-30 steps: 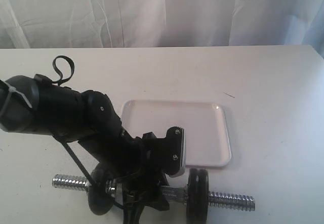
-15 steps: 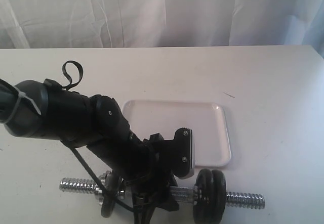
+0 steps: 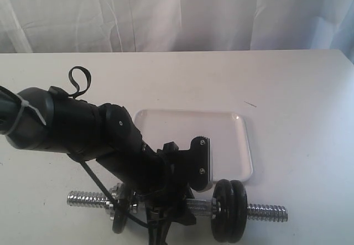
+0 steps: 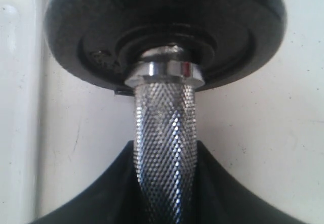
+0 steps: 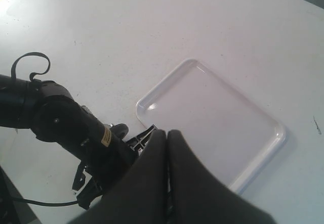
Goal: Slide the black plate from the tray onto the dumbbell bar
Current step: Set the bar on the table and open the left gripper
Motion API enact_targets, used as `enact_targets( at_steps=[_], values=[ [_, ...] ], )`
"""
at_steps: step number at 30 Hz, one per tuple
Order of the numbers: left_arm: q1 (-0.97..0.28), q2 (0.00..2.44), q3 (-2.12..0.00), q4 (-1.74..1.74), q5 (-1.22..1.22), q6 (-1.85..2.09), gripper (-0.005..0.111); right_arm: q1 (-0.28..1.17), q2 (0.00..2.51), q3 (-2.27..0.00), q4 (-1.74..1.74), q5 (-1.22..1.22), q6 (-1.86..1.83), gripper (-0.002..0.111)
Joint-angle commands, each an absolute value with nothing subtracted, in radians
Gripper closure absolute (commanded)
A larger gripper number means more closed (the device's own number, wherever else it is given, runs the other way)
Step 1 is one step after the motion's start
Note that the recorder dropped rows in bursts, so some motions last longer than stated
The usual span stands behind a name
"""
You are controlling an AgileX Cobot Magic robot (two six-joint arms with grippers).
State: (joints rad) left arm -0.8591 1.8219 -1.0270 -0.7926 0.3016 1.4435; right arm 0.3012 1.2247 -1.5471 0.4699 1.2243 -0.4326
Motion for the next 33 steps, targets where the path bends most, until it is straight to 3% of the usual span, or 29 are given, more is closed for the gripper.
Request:
enact_targets(
  at_steps=[1, 21, 23, 26, 28, 33],
  values=[
    [-0.862, 1.793, -1.049, -0.859, 0.303, 1.442, 0.107, 0.295, 1.217, -1.543, 0.474, 1.221, -0.438, 0.108],
    [-0.862, 1.793, -1.049, -0.866, 0.279, 1.435, 0.107, 0.295, 1.217, -1.543, 0.474, 1.221, -0.438, 0.108],
    [-0.862, 1.793, -1.049, -0.862, 0.281, 1.435, 0.100, 0.295, 1.217, -1.543, 0.474, 1.221, -0.438, 0.108],
    [-0.862, 1.793, -1.049, -0.862, 0.281, 1.435, 0.076, 0.295, 1.217, -1.543, 0.474, 1.221, -0.438, 0.108],
    [-0.862, 1.793, -1.049, -0.862, 0.281, 1.435, 0.068, 0.295, 1.217, -1.543, 0.474, 1.221, -0.438, 0.108],
    [-0.862, 1.793, -1.049, -0.862, 0.283, 1.435, 0.066, 0.295, 1.217, -1.543, 0.474, 1.221, -0.438, 0.108]
  ],
)
